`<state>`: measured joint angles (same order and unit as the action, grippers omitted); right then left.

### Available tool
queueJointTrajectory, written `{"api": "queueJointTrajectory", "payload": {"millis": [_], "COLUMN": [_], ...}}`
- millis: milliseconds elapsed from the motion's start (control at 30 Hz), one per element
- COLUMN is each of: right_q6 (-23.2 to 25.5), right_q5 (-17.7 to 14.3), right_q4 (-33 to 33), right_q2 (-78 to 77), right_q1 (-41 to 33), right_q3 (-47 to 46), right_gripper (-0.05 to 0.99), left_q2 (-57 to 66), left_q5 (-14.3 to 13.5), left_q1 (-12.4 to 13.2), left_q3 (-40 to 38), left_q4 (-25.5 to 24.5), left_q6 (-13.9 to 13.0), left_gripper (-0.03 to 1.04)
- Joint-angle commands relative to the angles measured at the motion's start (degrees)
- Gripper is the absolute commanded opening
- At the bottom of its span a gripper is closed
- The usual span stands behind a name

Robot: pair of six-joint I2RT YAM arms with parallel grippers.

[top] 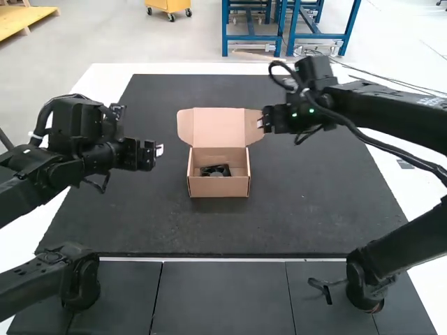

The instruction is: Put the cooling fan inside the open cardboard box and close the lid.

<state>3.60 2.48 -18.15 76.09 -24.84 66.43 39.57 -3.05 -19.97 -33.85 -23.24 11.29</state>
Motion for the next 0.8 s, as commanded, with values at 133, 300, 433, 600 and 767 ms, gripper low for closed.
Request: {"api": "queueJointTrajectory", "payload": {"millis": [133,300,433,600,767], "right_q6": [-3.24,-0.96,-0.78,-0.78,-1.05], "right_q5": [3.50,6.31,7.36,8.07,8.86], "right_q4": [4.09,7.43,9.89,10.68,12.18], "right_q2": [-3.67,-3.67,-3.67,-2.62,-1.04], "right_q1": [7.26,6.91,5.94,4.63,4.36], "right_q3": [-4.21,-5.97,-7.28,-7.55,-7.20], "right_gripper": [0.90,0.90,0.90,0.90,0.90], "left_q2": [3.76,5.96,7.54,11.05,13.60], "left_q5": [-0.38,-0.47,-0.47,-0.73,-2.75], "left_q1": [2.83,3.09,3.09,3.27,3.27], "left_q3": [-0.87,-0.70,0.10,-0.08,-0.34], "left_q4": [5.05,8.04,11.03,14.19,16.57], "left_q6": [0.22,-0.04,-0.21,-0.21,-0.21], "left_gripper": [0.97,0.97,0.97,0.97,0.97]}}
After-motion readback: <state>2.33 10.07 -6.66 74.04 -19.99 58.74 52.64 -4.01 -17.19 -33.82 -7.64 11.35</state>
